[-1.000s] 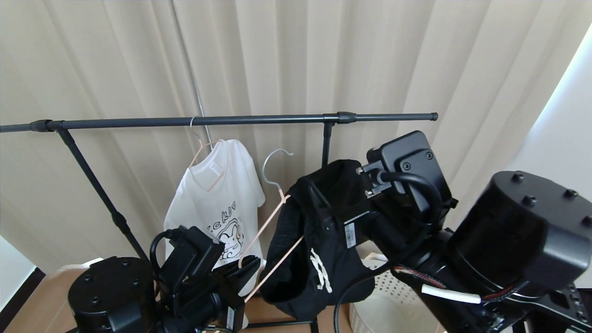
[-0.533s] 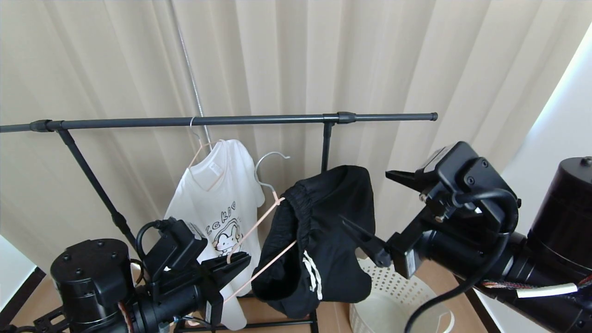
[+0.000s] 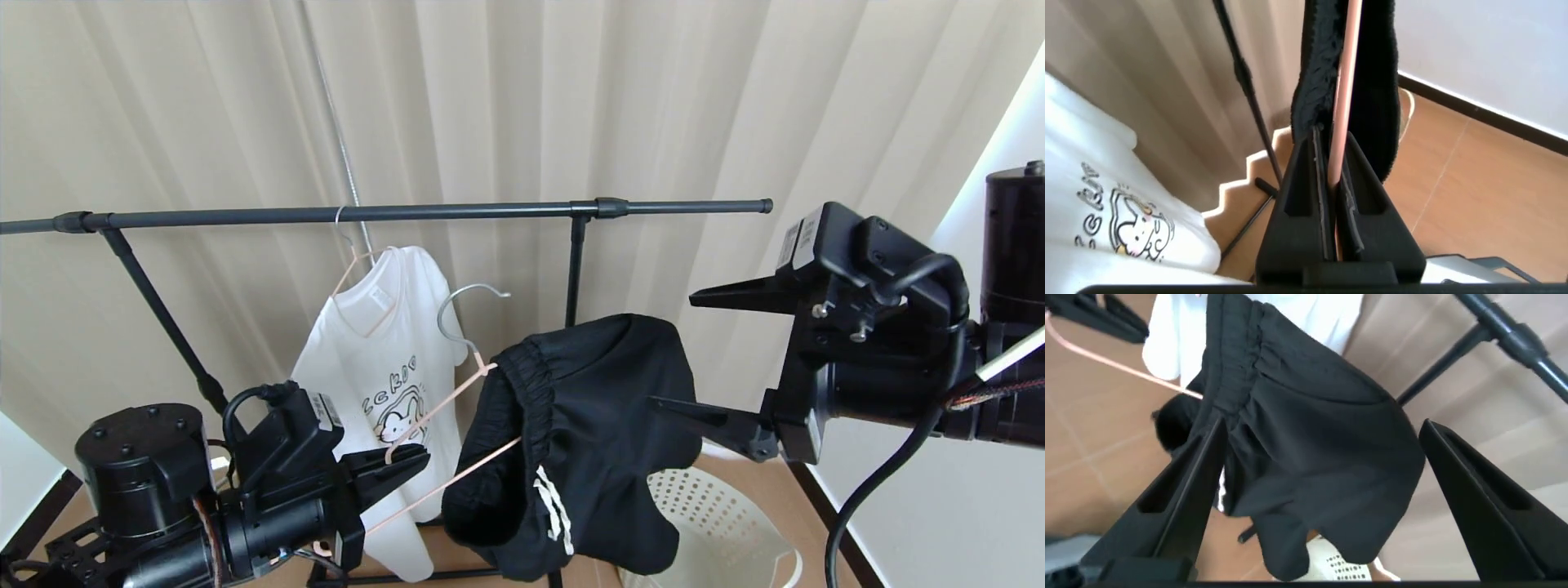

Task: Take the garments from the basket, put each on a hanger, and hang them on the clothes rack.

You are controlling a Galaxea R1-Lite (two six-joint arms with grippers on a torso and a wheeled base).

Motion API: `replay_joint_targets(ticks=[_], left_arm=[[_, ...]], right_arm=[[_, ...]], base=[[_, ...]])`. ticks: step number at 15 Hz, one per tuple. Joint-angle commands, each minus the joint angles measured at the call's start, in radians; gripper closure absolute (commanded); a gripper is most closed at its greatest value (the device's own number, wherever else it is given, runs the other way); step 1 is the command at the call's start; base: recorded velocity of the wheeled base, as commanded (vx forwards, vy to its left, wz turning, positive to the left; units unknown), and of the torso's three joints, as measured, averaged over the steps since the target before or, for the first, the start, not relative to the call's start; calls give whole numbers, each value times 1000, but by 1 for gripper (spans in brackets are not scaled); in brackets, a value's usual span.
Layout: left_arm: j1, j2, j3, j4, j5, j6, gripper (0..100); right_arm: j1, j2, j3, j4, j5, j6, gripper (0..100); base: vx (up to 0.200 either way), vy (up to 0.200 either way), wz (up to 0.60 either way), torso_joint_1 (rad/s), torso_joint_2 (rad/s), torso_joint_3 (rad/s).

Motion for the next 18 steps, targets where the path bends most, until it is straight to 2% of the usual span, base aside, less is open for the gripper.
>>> replay_joint_targets(ticks=[1,3,6,8,10,14,16,18], left_arm=[[61,30,-47,3,-93,57,100],[83,53,-101,9,-168,79,100],[78,75,-116,8,-257,93,100],[78,99,-116,8,-268,143,100],[77,107,-107,6,-269,162,100],[44,102,-73,0,-269,194,100],[29,102,-69,-1,-269,198,100],[26,102,-59,-3,-269,211,100]], right_arm=[[-18,1,-62,68,45,-24,0],[-18,1,-62,72,71,-24,0],[-33,2,-76,107,125,-27,0],[-61,1,-114,183,184,-67,0],[-91,4,-154,264,243,-115,0],[-124,80,-288,529,266,-291,0],[-124,142,-312,560,304,-349,0],[-124,195,-338,568,344,-357,0]], base=[[0,0,0,0,0,0],[0,0,0,0,0,0],[0,0,0,0,0,0],[0,0,0,0,0,0],[0,0,0,0,0,0],[0,0,0,0,0,0],[0,0,0,0,0,0],[0,0,0,0,0,0]])
